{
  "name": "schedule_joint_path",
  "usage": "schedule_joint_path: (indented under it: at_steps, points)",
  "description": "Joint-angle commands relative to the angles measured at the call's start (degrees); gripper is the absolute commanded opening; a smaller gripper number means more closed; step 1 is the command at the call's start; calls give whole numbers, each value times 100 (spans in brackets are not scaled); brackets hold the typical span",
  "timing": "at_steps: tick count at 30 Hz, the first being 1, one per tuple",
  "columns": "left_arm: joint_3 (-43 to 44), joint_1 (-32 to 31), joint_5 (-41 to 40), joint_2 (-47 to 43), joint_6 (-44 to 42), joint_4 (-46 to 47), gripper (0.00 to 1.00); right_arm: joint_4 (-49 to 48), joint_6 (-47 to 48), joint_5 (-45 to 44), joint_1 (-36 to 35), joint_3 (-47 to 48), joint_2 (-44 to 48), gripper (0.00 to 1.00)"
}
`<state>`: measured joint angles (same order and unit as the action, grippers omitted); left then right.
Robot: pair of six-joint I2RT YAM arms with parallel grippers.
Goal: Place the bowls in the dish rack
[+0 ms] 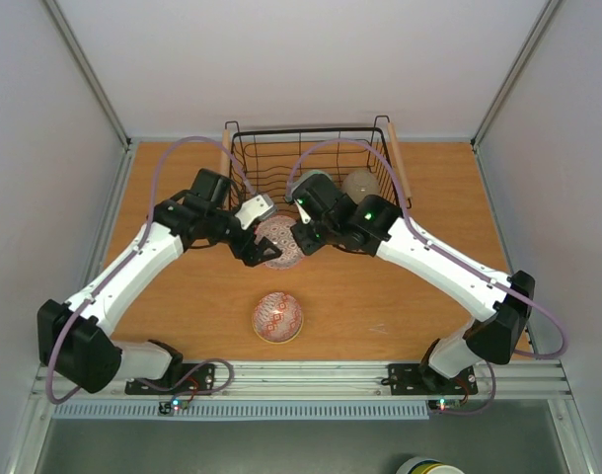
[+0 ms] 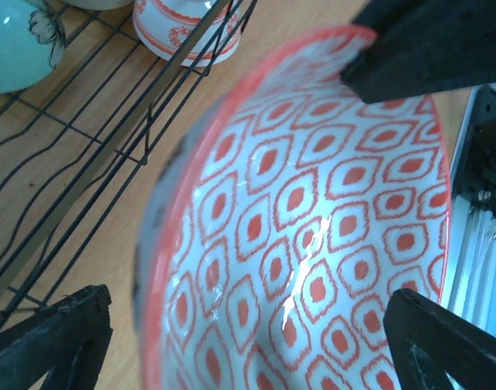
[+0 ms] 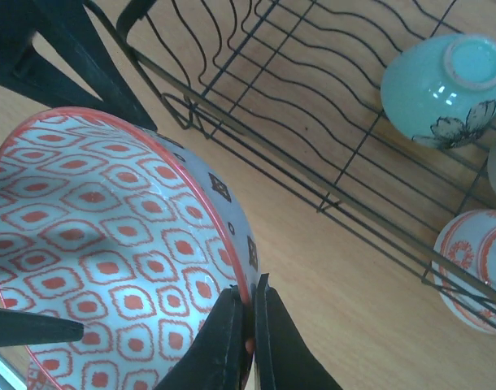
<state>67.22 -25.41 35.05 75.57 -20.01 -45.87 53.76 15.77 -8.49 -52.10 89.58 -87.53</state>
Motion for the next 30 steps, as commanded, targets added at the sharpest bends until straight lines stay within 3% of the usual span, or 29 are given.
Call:
schedule_joint_path:
  at_steps: [1, 6, 11, 13, 20, 22, 25, 30]
  points:
    - [216, -94, -119, 62, -142, -59, 86, -41, 162, -102, -11, 243, 52, 1]
    - [279, -156, -252, 177, -143, -96, 61, -41, 181, -83, -11, 253, 51, 1]
    - [340, -182, -391, 260, -135, -128, 11, -47, 172, -87, -11, 212, 84, 1]
    - [344, -184, -432, 266, -110, -124, 1, -66, 164, -59, -11, 188, 100, 1]
    - [337, -184, -447, 210, -129, -126, 1, -185, 77, 96, 8, -32, 221, 4]
    - [327, -184, -419, 187, -148, -136, 1, -353, 0, 339, 70, -229, 366, 17]
    - [335, -184, -364, 160, -197, -164, 1, -649, -112, 759, 172, -569, 649, 44]
    - [336, -184, -316, 143, -240, -177, 1, -1198, -253, 1737, 225, -1173, 1018, 71]
